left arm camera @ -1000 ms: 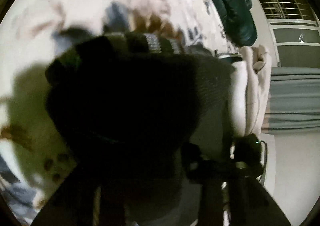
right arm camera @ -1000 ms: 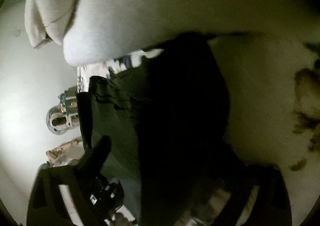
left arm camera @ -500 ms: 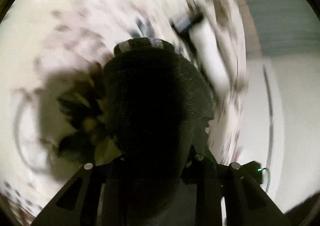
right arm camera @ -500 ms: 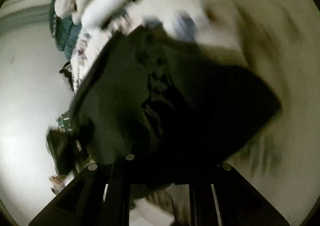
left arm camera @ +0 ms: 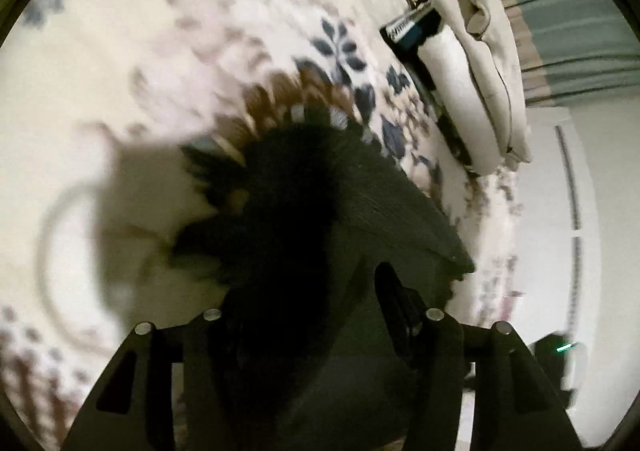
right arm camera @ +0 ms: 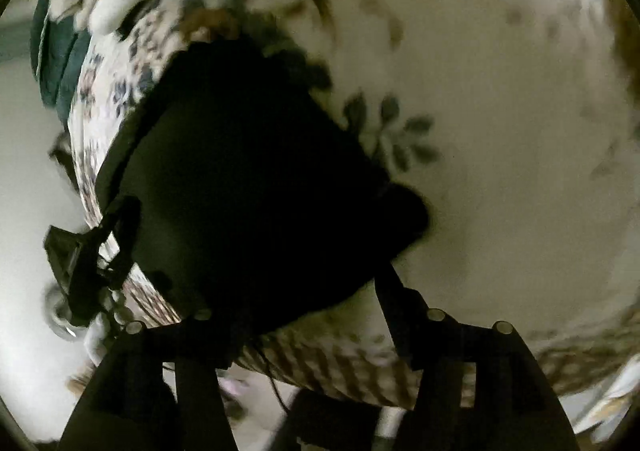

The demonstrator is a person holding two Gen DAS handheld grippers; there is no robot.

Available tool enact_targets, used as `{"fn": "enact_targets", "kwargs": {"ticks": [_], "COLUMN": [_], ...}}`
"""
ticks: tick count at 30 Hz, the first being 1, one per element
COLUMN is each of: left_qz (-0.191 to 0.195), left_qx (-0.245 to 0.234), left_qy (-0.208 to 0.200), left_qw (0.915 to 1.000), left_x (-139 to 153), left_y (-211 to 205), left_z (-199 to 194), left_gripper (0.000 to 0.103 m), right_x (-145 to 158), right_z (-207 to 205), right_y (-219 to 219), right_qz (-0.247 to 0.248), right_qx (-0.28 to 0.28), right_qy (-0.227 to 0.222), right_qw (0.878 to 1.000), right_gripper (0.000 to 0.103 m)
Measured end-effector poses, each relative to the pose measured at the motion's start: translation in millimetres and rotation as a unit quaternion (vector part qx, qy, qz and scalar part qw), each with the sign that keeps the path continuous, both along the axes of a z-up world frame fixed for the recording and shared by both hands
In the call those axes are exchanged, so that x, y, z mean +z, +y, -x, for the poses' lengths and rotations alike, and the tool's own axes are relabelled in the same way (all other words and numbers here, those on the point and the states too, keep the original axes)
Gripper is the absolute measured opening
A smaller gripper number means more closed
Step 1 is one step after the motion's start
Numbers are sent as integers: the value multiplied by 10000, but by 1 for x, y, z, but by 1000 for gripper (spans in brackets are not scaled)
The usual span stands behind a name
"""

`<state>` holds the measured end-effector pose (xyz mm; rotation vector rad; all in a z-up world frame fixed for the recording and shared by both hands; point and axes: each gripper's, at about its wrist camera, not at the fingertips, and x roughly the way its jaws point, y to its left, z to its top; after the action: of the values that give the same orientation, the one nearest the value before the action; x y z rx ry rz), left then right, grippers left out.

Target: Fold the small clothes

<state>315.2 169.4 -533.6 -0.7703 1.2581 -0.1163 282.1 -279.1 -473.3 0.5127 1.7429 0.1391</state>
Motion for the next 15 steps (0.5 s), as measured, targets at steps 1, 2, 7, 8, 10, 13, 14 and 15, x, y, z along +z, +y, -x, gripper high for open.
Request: {"fn": "enact_targets", "kwargs": {"ticks": [1,2,7,8,10,13,14,15], "left_qz": [-68,-116,-512,-591,-660,-519,-462,-431], "left_qx": [-22,-63,-260,-324,-416,-335,-298,-249], "left_qy": [-35,-79,-127,-136,-157,-133,-134,-128], "left_qw": [10000,9999,9983,9976,9968,9980,9984,9987], "left_x": [3,6,-4,-5,-11,-16,-17,-19], "left_y": [0,1,11,11,8,13,14,15], "left_z": [-2,-2,-28,-34,-50,-60,-62,-64], "left_gripper": [53,55,55,55,55,55,55,55], "right_x": [11,22,23,15,-2,-21,-21,-21], "right_z": [-12,-21,-104,-119,-141,-159,-165,-169], "right_y": [-8,-5,42,51,82,105,114,118], "right_qz": [151,238,429,522,594,518,489,513], "right_qx": [192,369,1225,1466,1965,2459,2588,2602], "right_qy": [-110,-263,-992,-1105,-1303,-1546,-1682,-1778], "right_qw": [9996,9987,9866,9816,9700,9555,9499,9476], "right_gripper": [61,61,65,65,65,56,31,20]}}
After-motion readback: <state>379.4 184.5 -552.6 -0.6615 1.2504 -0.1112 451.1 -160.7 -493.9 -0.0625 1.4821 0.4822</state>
